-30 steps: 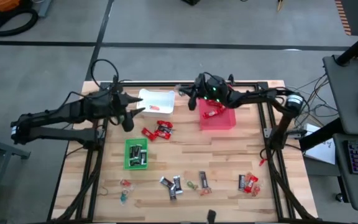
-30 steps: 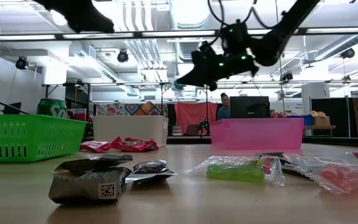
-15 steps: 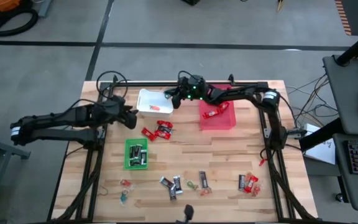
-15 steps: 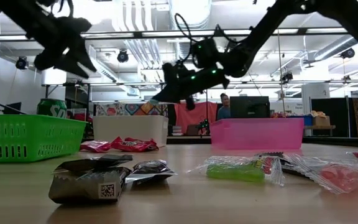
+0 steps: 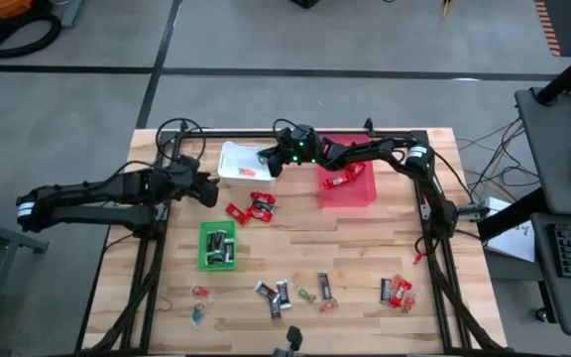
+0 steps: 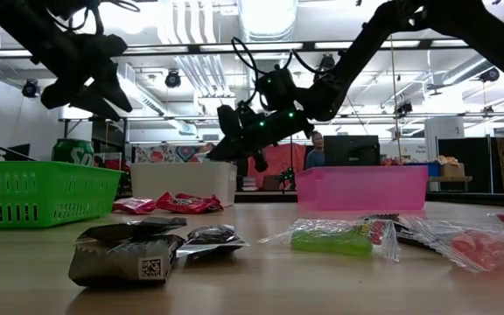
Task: Organize candy in baskets
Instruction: Put the blue gummy into the white bin, then put the red chocolate into the pink bin
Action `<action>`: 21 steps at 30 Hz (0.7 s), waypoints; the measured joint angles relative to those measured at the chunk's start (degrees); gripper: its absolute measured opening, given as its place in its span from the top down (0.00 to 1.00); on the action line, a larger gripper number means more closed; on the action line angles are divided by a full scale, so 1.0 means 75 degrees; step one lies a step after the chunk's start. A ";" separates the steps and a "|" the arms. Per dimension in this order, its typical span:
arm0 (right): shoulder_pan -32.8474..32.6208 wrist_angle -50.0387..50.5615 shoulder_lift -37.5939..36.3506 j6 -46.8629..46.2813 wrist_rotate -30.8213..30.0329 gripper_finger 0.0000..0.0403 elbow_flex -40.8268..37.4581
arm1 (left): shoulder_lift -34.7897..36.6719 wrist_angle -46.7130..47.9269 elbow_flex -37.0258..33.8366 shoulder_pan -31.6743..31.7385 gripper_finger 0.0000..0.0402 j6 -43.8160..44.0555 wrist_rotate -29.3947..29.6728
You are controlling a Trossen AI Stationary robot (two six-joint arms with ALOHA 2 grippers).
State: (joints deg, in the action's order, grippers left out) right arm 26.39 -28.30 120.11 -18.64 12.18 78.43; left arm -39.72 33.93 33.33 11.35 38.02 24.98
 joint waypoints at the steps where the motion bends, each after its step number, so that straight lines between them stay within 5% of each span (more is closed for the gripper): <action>1: 0.0000 0.0038 0.0000 -0.0023 0.0000 0.91 0.0000 | -0.0004 0.0010 -0.0009 0.0000 0.57 -0.0012 -0.0001; 14: 0.0015 0.1557 -0.0770 0.0015 0.0095 0.59 -0.0006 | -0.0048 -0.0611 0.0057 0.0000 0.57 -0.1157 -0.0001; 21: -0.0128 0.3733 -0.2004 0.0750 0.1751 0.59 0.0006 | -0.0317 -0.0980 0.0045 -0.0010 0.57 -0.2542 -0.0055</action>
State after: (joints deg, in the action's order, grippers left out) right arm 25.43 -0.30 105.09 -13.01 25.31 78.48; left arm -42.10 26.58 33.67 11.28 18.95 24.56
